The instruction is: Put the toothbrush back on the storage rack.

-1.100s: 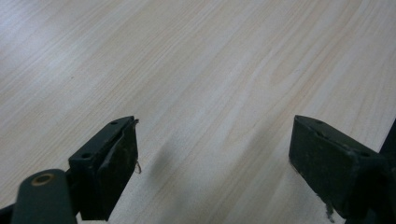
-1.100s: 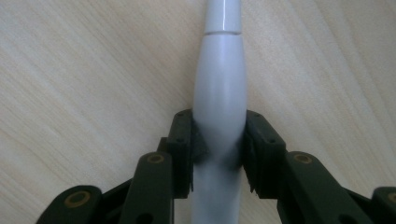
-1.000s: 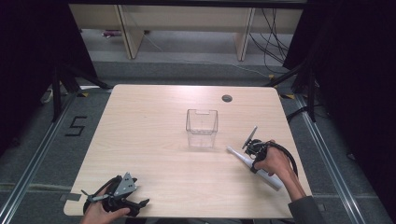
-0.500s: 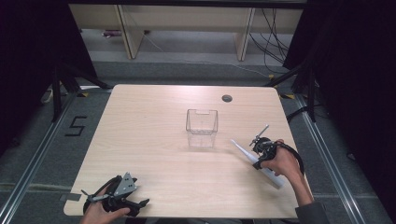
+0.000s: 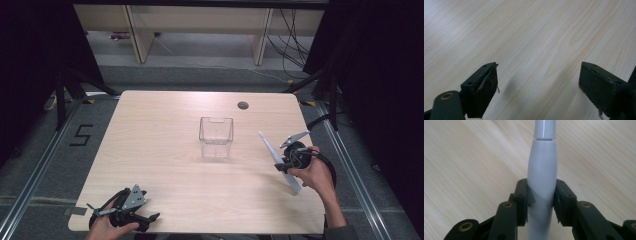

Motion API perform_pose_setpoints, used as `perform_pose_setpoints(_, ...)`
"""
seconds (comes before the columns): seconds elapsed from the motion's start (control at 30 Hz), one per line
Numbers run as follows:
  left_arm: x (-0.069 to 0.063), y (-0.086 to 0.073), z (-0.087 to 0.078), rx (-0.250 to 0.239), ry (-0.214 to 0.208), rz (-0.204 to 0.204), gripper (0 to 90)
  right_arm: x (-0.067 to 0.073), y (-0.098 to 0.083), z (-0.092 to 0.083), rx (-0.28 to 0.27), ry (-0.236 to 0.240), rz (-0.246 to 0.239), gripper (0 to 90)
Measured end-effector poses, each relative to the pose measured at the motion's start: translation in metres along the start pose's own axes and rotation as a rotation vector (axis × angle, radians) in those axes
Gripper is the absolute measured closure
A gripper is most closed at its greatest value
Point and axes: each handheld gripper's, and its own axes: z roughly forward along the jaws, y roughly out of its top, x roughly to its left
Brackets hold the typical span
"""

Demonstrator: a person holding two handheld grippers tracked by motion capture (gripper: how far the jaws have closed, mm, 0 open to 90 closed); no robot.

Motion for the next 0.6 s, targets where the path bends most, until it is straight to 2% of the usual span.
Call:
perform_pose_setpoints(0.03, 0.0, 0.0, 0.0, 0.0, 0.0, 0.0, 15.1, 0.0, 0.0, 0.0, 0.0, 0.0, 0.0, 67.2)
perform_pose_setpoints(0.07, 0.0, 0.0, 0.0, -0.002, 0.001, -0.004, 15.1, 0.001, 0.001, -0.003, -0.039, -0.025, 0.019, 67.2)
perform_pose_setpoints(0.1, 0.0, 0.0, 0.0, -0.002, 0.001, -0.004, 15.1, 0.001, 0.001, -0.003, -0.039, -0.025, 0.019, 67.2)
perform_pose_setpoints(0.17, 0.0, 0.0, 0.0, -0.002, 0.0, -0.006, 15.1, 0.002, 0.003, -0.006, -0.088, -0.019, 0.013, 67.2)
perform_pose_setpoints(0.2, 0.0, 0.0, 0.0, -0.002, 0.001, -0.004, 15.1, 0.0, 0.004, -0.007, -0.113, -0.027, -0.008, 67.2)
perform_pose_setpoints(0.23, 0.0, 0.0, 0.0, -0.003, 0.0, -0.007, 15.1, 0.002, 0.005, -0.009, -0.157, -0.033, -0.001, 67.2)
perform_pose_setpoints(0.27, 0.0, 0.0, -0.001, -0.003, 0.002, 0.007, 15.1, 0.002, 0.005, -0.009, -0.157, -0.033, -0.001, 67.2)
perform_pose_setpoints(0.3, 0.0, 0.0, 0.0, -0.002, 0.001, -0.001, 15.1, 0.002, 0.007, -0.011, -0.182, -0.014, 0.02, 67.1)
perform_pose_setpoints(0.37, -0.001, 0.0, 0.0, -0.002, 0.0, -0.007, 15.1, 0.002, 0.009, -0.011, -0.216, -0.006, 0.025, 67.2)
perform_pose_setpoints(0.4, -0.001, 0.0, 0.0, -0.002, 0.0, -0.007, 15.1, 0.002, 0.009, -0.011, -0.216, -0.006, 0.025, 67.2)
perform_pose_setpoints(0.43, 0.0, 0.0, 0.0, -0.003, 0.003, 0.006, 15.1, -0.001, 0.01, -0.008, -0.257, -0.017, -0.013, 67.1)
perform_pose_setpoints(0.47, 0.0, 0.0, 0.0, -0.003, 0.003, 0.004, 15.1, -0.001, 0.011, -0.009, -0.279, -0.022, 0.003, 67.2)
perform_pose_setpoints(0.6, -0.001, 0.0, 0.0, -0.003, 0.0, -0.007, 15.1, -0.003, 0.013, -0.011, -0.305, -0.007, 0.027, 67.1)
